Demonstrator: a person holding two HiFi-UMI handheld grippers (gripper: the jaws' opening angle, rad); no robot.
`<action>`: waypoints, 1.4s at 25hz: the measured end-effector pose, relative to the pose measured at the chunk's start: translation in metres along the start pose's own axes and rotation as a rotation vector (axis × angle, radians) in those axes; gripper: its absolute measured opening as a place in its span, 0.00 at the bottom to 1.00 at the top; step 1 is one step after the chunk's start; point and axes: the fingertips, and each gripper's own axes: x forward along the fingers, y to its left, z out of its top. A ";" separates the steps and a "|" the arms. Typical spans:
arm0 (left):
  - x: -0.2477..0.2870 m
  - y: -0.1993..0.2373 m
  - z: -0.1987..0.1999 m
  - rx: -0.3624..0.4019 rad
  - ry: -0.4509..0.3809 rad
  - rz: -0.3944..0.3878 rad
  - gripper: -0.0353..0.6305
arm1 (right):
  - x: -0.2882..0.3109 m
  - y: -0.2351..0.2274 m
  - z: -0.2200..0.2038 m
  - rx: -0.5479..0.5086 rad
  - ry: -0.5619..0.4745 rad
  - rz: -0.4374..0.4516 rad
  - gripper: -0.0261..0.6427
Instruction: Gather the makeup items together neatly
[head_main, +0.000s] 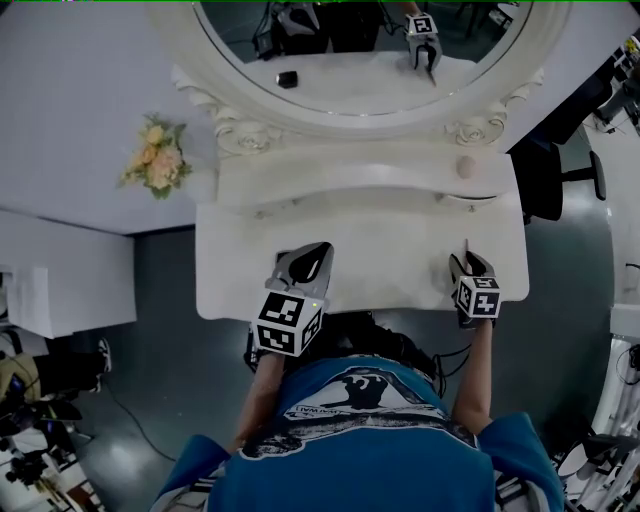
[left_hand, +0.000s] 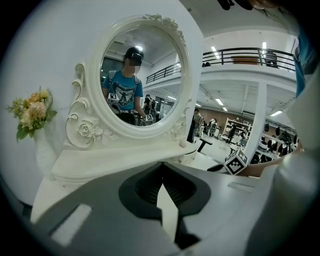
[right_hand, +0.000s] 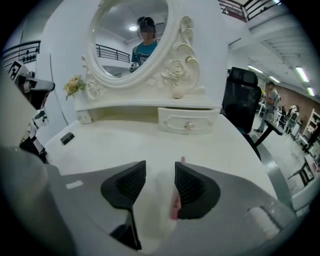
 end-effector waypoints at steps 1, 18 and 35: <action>0.002 -0.002 0.000 -0.003 0.000 0.006 0.08 | 0.000 -0.011 -0.003 0.009 0.006 -0.017 0.31; -0.008 -0.004 -0.014 -0.052 -0.001 0.147 0.08 | 0.015 -0.047 -0.031 0.160 0.058 -0.080 0.11; -0.067 0.028 -0.030 -0.073 -0.011 0.195 0.08 | 0.019 0.063 0.010 0.188 0.040 0.041 0.11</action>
